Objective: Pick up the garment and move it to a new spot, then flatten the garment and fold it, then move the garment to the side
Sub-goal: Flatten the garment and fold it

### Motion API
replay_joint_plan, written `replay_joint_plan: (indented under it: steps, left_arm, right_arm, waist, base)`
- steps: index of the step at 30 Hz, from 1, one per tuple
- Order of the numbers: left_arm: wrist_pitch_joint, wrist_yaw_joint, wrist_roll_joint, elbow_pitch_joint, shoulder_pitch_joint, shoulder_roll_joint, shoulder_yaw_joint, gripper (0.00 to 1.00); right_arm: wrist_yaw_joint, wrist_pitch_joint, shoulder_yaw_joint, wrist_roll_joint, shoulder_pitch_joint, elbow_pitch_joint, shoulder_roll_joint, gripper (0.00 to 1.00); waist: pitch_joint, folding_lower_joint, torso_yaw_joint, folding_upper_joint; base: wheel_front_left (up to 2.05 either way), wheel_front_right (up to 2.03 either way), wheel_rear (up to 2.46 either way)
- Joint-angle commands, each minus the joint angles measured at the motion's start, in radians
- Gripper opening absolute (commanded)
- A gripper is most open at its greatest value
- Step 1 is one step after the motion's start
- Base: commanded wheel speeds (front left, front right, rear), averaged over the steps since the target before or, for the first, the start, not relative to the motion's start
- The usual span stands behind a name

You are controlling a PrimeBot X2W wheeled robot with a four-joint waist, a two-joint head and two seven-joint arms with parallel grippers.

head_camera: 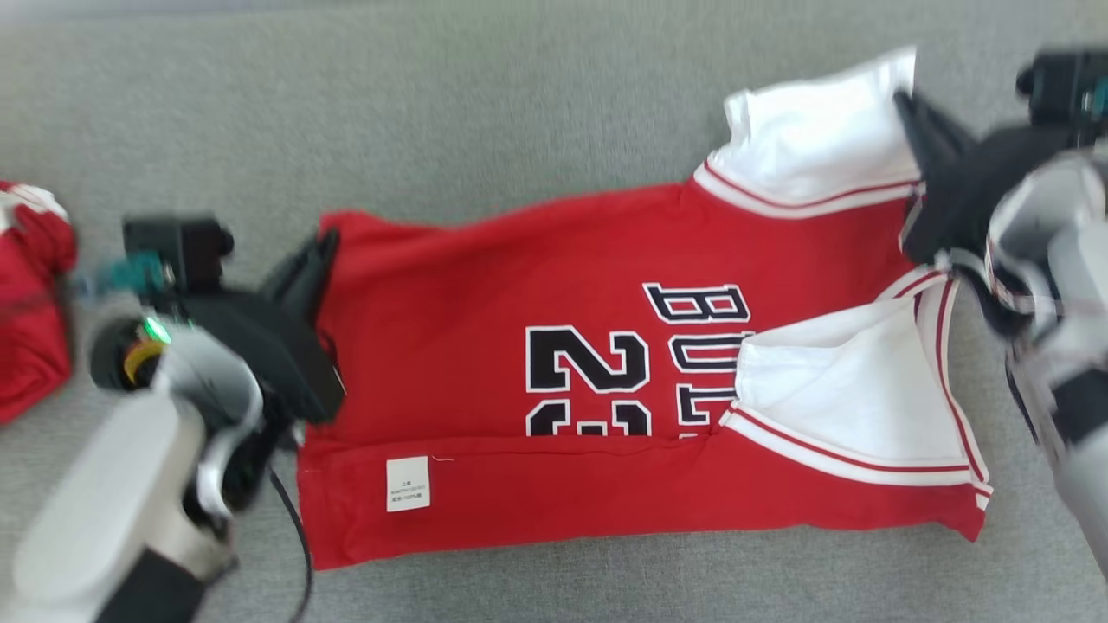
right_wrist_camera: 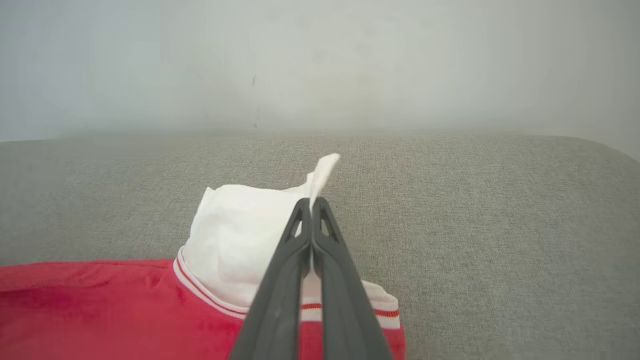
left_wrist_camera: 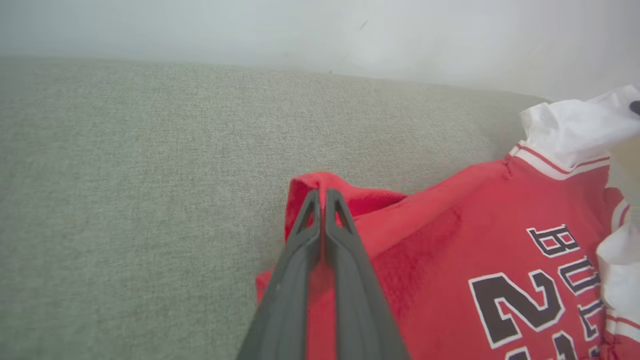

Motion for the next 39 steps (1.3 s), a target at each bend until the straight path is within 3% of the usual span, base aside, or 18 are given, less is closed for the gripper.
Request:
replay_joint_plan:
  steps: [1, 8, 12, 23, 35, 36, 37, 38, 39]
  left_arm:
    - [-0.037, -0.003, -0.014, -0.002, 0.056, -0.017, 0.007, 0.0]
    - [-0.183, 0.026, -0.042, 0.052, 0.154, -0.083, 0.048, 0.0]
    - [-0.247, 0.018, -0.069, 0.091, 0.21, -0.124, 0.061, 0.0]
    - [-0.315, 0.0, -0.121, 0.151, 0.31, -0.186, 0.068, 0.0]
    - [-0.325, 0.028, -0.139, 0.166, 0.359, -0.206, 0.071, 0.03]
    - [-0.321, 0.028, -0.141, 0.169, 0.365, -0.207, 0.069, 0.15]
    - [-0.318, 0.027, -0.143, 0.17, 0.372, -0.208, 0.066, 0.35]
    - [-0.32, 0.03, -0.142, 0.172, 0.379, -0.209, 0.065, 0.91]
    - [-0.326, 0.035, -0.142, 0.175, 0.383, -0.21, 0.066, 1.0]
  right_arm:
    - [-0.002, 0.009, 0.013, 0.03, 0.072, -0.068, -0.04, 0.0]
    - [-0.002, 0.07, -0.021, 0.104, 0.309, -0.267, -0.127, 0.0]
    - [-0.002, 0.105, -0.078, 0.091, 0.461, -0.378, -0.159, 0.0]
    - [-0.002, 0.268, -0.257, 0.004, 0.732, -0.625, -0.112, 0.0]
    - [-0.002, 0.431, -0.318, -0.06, 0.854, -0.745, -0.033, 0.0]
    - [-0.002, 0.439, -0.319, -0.062, 0.861, -0.743, -0.026, 0.04]
    - [-0.002, 0.452, -0.318, -0.065, 0.87, -0.742, -0.021, 0.74]
    - [-0.002, 0.459, -0.323, -0.068, 0.874, -0.742, -0.015, 1.0]
    - [-0.002, 0.463, -0.329, -0.072, 0.877, -0.744, -0.01, 1.0]
  waist:
    - [-0.053, 0.0001, 0.012, 0.0]
    - [-0.103, 0.0001, 0.032, 0.0]
    - [-0.125, 0.0001, 0.04, 0.0]
    - [-0.152, 0.0001, 0.045, 0.0]
    - [-0.171, 0.0001, 0.041, 0.0]
    - [-0.175, 0.0001, 0.041, 0.0]
    - [-0.18, 0.0001, 0.041, 0.0]
    - [-0.184, 0.0001, 0.042, 0.0]
    - [-0.189, 0.0001, 0.043, 0.0]
  base:
    - [0.0, 0.0, 0.0]
    - [0.0, 0.0, 0.0]
    - [0.0, 0.0, 0.0]
    - [0.0, 0.0, 0.0]
    - [0.0, 0.0, 0.0]
    - [0.0, 0.0, 0.0]
    - [0.0, 0.0, 0.0]
    - [0.0, 0.0, 0.0]
    - [0.0, 0.0, 0.0]
